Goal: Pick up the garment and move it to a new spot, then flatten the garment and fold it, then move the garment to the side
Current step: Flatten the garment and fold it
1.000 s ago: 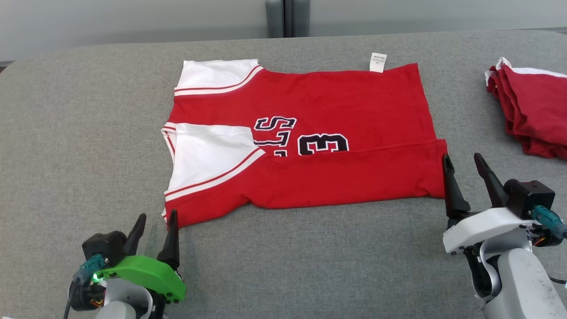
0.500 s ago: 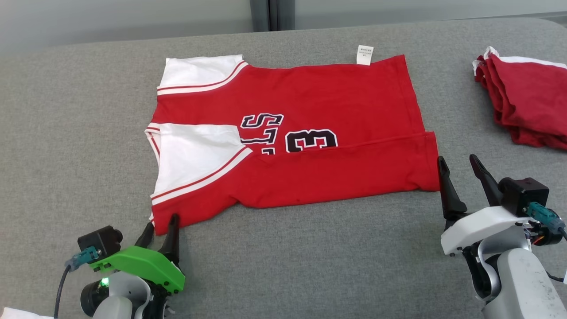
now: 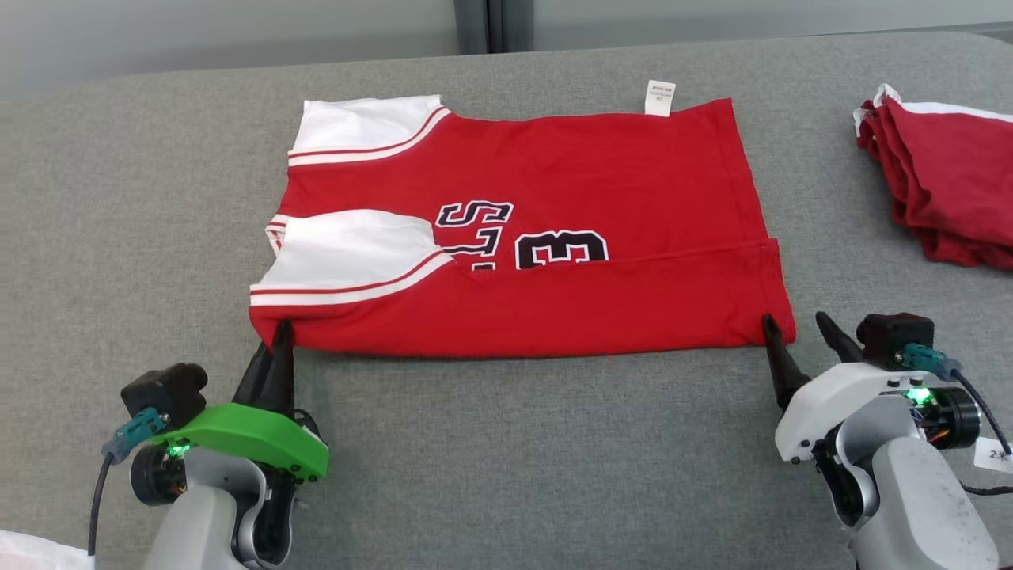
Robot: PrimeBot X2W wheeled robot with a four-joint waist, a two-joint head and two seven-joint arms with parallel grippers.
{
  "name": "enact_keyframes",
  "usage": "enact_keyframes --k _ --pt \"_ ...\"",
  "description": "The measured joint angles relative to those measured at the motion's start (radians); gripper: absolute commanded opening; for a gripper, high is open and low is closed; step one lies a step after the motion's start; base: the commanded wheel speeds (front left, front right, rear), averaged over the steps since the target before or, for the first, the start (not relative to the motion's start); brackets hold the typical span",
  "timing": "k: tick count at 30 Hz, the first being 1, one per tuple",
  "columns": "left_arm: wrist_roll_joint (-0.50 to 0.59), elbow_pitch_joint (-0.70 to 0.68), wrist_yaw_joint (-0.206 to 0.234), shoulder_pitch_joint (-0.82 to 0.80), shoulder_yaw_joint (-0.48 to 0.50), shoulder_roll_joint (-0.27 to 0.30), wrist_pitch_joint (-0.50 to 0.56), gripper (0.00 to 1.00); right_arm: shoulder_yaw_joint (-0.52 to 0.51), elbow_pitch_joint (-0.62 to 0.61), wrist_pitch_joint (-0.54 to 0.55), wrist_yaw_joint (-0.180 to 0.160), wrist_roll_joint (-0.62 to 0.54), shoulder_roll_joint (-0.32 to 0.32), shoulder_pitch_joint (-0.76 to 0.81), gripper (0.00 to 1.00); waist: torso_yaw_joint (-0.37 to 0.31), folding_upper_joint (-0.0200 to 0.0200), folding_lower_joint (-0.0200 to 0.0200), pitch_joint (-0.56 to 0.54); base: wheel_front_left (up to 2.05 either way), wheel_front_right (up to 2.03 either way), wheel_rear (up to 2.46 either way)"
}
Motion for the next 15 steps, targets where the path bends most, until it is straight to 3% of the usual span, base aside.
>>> enact_keyframes --k 6,8,9,15 --pt "0.013 -0.036 0.0 -0.007 -0.028 0.017 0.0 0.0 0.02 0.124 0.037 0.0 0.025 0.0 -0.051 0.97 0.022 0.0 0.0 -0.005 0.0 0.0 0.0" --pt "0.023 -0.043 0.0 -0.007 -0.041 0.022 0.008 0.0 0.038 0.17 0.028 0.0 0.028 -0.001 -0.079 0.09 0.026 0.0 0.0 -0.008 0.0 0.0 0.0" --pt "0.029 -0.044 0.001 -0.006 -0.045 0.024 0.009 0.0 0.045 0.178 0.023 0.0 0.033 -0.001 -0.084 0.0 0.027 0.0 0.0 -0.009 0.0 0.0 0.0" --pt "0.045 -0.082 0.006 0.017 -0.06 0.045 0.026 0.0 0.059 0.194 -0.037 0.0 0.049 0.001 -0.1 0.0 0.024 0.0 0.0 -0.026 0.0 0.0 0.0"
